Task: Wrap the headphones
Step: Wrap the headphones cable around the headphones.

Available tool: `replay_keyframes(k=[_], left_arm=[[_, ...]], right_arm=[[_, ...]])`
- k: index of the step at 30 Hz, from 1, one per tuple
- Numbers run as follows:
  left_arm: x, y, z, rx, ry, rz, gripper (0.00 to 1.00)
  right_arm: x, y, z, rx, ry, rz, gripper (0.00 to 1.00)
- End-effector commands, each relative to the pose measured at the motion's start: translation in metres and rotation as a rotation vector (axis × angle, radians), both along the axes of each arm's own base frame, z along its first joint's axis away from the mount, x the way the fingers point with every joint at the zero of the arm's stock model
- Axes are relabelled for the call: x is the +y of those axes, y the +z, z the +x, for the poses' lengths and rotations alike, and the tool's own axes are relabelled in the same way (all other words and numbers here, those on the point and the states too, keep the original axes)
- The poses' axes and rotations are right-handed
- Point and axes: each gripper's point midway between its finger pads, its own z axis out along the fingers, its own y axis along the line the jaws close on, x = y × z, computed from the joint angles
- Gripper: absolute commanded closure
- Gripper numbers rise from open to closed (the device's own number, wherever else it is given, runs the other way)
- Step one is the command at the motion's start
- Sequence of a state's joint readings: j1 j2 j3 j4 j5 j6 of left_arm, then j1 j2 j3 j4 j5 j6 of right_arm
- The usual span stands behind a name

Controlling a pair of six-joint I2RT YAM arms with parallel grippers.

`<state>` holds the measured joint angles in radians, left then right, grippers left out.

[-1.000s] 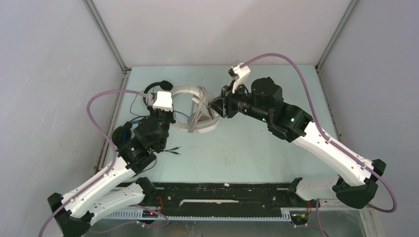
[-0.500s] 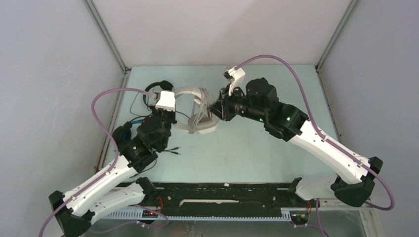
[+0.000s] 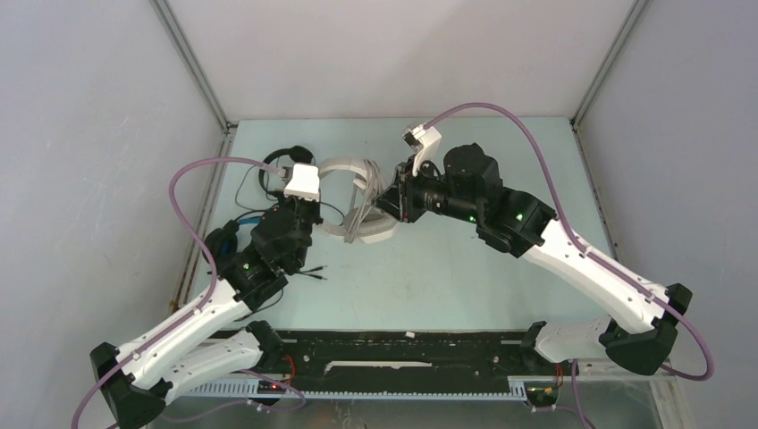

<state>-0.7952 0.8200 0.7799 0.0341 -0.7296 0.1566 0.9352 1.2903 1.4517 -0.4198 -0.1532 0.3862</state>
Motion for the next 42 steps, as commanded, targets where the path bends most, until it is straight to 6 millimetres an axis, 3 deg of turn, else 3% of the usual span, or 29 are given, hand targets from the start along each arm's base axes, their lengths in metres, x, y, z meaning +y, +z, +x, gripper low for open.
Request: replay_keyframes(k=[1, 6, 19, 30, 35, 42], left_arm=[[0.004, 0.068, -0.005, -0.147, -0.001, -0.216, 1.0], [0.004, 0.068, -0.005, -0.147, -0.003, -0.218, 1.0], [0.004, 0.069, -0.006, -0.144, -0.011, -0.22, 1.0], [0.004, 0.066, -0.005, -0.139, -0.006, -0.214, 1.0], [0.004, 0.065, -0.005, -0.137, 0.001, -0.215, 1.0], [0.005, 0.065, -0.005, -0.134, 0.008, -0.217, 1.0]], right_arm=[[-0.011, 0.035, -0.008, -0.062, -0.02, 0.087, 0.79], [-0.02, 0.03, 0.006, -0.086, -0.098, 0.044, 0.75], [-0.013, 0.007, 0.02, -0.059, -0.128, -0.046, 0.73], [-0.003, 0.01, 0.01, -0.035, -0.059, 0.002, 0.97], [0.004, 0.016, 0.003, -0.008, -0.018, 0.056, 0.99], [0.012, 0.008, 0.003, 0.04, -0.015, 0.07, 1.0]])
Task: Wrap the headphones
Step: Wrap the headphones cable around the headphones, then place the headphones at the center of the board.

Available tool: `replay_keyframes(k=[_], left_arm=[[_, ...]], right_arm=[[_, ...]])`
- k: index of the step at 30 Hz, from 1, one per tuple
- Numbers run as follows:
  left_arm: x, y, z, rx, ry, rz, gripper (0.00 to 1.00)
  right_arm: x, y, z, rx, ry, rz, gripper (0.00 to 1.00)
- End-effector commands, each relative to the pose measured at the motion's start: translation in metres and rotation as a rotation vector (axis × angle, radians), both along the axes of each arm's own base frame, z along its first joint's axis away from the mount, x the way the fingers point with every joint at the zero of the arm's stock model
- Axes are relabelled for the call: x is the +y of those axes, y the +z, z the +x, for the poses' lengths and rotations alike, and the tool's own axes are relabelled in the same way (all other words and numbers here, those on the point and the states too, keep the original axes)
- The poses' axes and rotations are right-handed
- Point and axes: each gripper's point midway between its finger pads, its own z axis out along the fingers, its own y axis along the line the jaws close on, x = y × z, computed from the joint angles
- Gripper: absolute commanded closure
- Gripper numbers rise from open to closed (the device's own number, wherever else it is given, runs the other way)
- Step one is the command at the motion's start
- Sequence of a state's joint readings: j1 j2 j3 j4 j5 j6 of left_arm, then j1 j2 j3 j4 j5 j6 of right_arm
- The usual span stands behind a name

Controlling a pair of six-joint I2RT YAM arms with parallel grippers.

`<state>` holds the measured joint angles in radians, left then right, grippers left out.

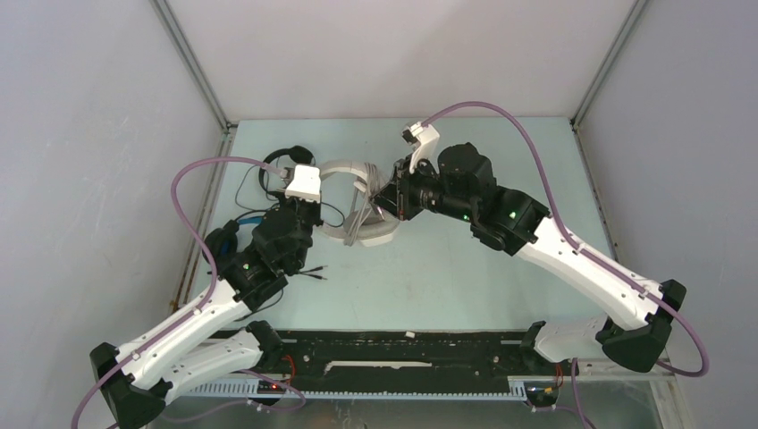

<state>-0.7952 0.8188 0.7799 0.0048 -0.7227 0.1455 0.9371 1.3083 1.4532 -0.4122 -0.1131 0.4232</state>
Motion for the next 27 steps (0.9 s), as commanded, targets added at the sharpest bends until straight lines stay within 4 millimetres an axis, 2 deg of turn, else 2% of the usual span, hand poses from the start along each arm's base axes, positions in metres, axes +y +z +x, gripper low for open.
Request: replay_keyframes(k=[1, 9, 14, 20, 27], left_arm=[[0.006, 0.071, -0.004, -0.155, 0.016, -0.233, 1.0], [0.005, 0.075, -0.006, -0.132, 0.027, -0.377, 1.0], [0.0, 0.074, -0.005, -0.12, 0.023, -0.463, 1.0], [0.007, 0.078, -0.007, -0.121, 0.062, -0.529, 1.0], [0.007, 0.077, -0.009, -0.102, 0.069, -0.607, 1.0]], right_arm=[[0.01, 0.01, -0.002, 0.012, 0.018, 0.067, 1.0], [0.01, -0.001, 0.018, -0.002, -0.121, 0.063, 1.0], [0.018, -0.015, 0.033, -0.001, -0.182, 0.054, 0.98], [0.017, -0.028, 0.045, -0.031, -0.266, 0.031, 0.98], [0.015, -0.029, 0.05, -0.081, -0.326, 0.043, 0.98]])
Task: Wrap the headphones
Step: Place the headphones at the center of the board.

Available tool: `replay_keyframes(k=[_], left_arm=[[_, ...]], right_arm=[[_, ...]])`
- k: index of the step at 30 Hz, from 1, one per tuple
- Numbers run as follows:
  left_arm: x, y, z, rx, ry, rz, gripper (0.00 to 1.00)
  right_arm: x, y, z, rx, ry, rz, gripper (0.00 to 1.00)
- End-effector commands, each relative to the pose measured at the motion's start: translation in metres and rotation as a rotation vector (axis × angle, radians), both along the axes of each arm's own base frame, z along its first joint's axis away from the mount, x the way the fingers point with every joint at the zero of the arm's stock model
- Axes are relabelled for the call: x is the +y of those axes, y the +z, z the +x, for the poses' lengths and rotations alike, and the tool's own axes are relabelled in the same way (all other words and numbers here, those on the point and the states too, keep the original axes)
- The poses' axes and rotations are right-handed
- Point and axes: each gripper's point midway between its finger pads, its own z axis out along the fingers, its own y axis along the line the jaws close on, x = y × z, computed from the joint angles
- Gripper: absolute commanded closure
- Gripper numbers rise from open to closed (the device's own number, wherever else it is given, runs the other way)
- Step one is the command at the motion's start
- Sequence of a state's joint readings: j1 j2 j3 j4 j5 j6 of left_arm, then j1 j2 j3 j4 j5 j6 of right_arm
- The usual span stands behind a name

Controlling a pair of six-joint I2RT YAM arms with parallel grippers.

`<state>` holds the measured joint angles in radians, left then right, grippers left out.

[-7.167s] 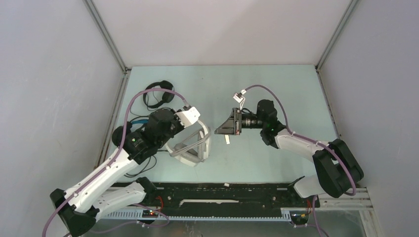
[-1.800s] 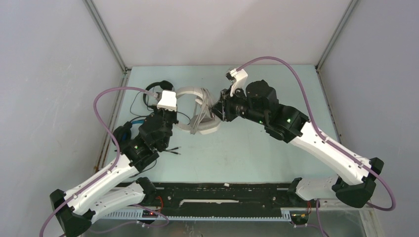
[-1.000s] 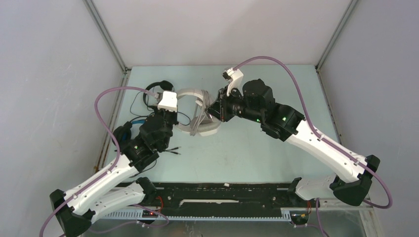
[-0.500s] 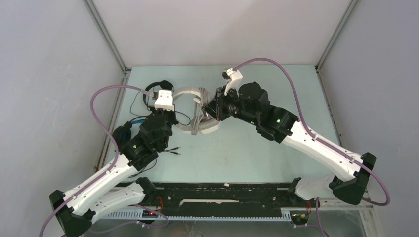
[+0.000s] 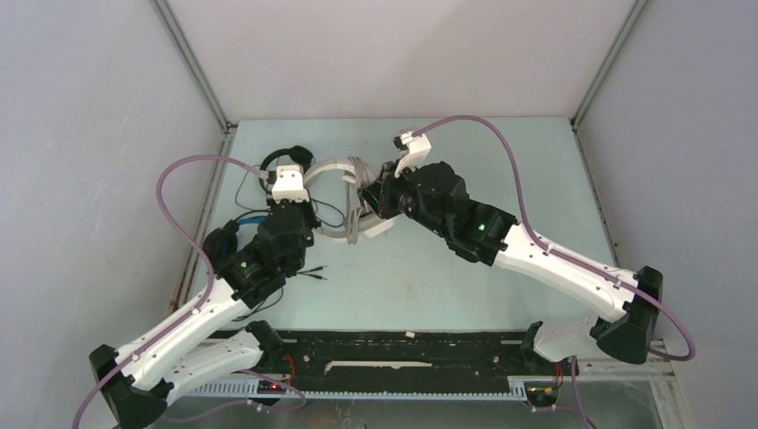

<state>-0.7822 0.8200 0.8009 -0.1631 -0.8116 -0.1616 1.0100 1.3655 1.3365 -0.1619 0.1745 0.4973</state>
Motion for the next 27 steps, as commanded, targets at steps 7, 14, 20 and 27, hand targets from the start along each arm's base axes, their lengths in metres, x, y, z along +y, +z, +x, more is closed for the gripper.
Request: replay_keyframes(k=[7, 14, 20, 27], left_arm=[[-0.019, 0.102, -0.007, -0.194, -0.063, -0.491, 1.0], [-0.03, 0.11, -0.015, -0.173, -0.133, -0.588, 1.0], [-0.033, 0.11, -0.02, -0.16, -0.154, -0.634, 1.0], [-0.035, 0.107, -0.022, -0.144, -0.167, -0.644, 1.0]], right_arm=[[-0.006, -0.011, 0.027, -0.177, -0.185, -0.041, 0.97], [-0.012, -0.025, 0.037, -0.217, -0.241, -0.086, 0.97], [-0.009, -0.028, 0.037, -0.241, -0.242, -0.093, 0.94], [-0.006, -0.016, 0.037, -0.246, -0.251, -0.034, 0.94]])
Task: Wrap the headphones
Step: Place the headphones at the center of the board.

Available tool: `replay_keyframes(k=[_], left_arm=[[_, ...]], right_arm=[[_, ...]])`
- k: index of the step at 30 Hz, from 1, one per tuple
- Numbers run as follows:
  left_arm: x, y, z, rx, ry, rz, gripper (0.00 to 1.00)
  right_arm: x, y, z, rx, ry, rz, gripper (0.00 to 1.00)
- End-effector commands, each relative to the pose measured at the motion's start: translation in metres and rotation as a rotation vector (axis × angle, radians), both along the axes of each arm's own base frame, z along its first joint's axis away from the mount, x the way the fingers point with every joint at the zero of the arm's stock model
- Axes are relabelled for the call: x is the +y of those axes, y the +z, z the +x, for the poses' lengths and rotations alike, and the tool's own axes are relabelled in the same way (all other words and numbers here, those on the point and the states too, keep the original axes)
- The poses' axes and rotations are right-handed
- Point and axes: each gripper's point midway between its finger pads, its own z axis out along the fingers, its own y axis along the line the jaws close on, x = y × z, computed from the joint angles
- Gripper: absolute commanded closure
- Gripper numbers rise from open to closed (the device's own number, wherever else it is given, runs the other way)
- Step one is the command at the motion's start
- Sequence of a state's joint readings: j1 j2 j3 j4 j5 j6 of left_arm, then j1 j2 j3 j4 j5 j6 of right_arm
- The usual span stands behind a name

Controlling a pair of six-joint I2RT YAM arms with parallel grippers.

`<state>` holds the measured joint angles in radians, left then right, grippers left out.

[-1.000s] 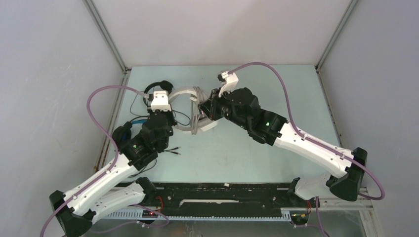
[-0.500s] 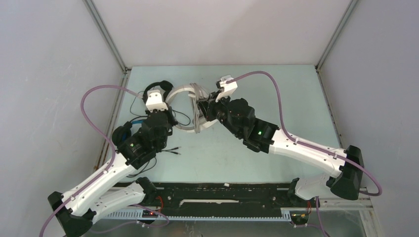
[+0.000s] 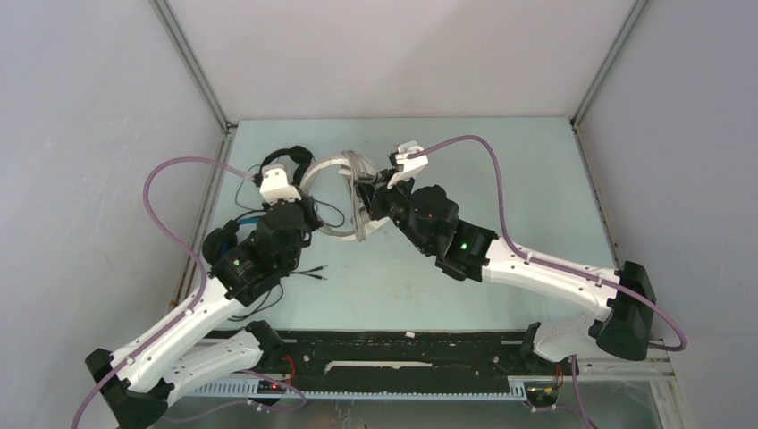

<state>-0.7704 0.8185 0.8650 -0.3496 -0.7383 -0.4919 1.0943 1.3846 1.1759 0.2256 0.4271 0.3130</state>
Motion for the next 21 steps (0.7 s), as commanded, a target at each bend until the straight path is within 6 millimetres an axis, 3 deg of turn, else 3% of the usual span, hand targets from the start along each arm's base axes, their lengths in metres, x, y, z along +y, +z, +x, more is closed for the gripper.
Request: replay_keyframes(k=[1, 6, 17, 21], left_arm=[[-0.024, 0.115, -0.012, -0.249, -0.122, -0.407, 1.0], [-0.028, 0.115, -0.014, -0.237, -0.138, -0.444, 1.0], [-0.03, 0.102, -0.009, -0.213, -0.114, -0.432, 1.0], [-0.023, 0.096, -0.009, -0.215, -0.087, -0.411, 1.0]], right_arm=[[-0.013, -0.018, 0.02, 0.0, -0.108, -0.049, 0.94], [-0.009, -0.012, 0.025, -0.029, -0.115, -0.028, 0.93], [-0.012, 0.009, 0.015, 0.005, -0.073, 0.085, 0.93], [-0.013, 0.0, 0.022, 0.058, -0.075, 0.101, 0.92]])
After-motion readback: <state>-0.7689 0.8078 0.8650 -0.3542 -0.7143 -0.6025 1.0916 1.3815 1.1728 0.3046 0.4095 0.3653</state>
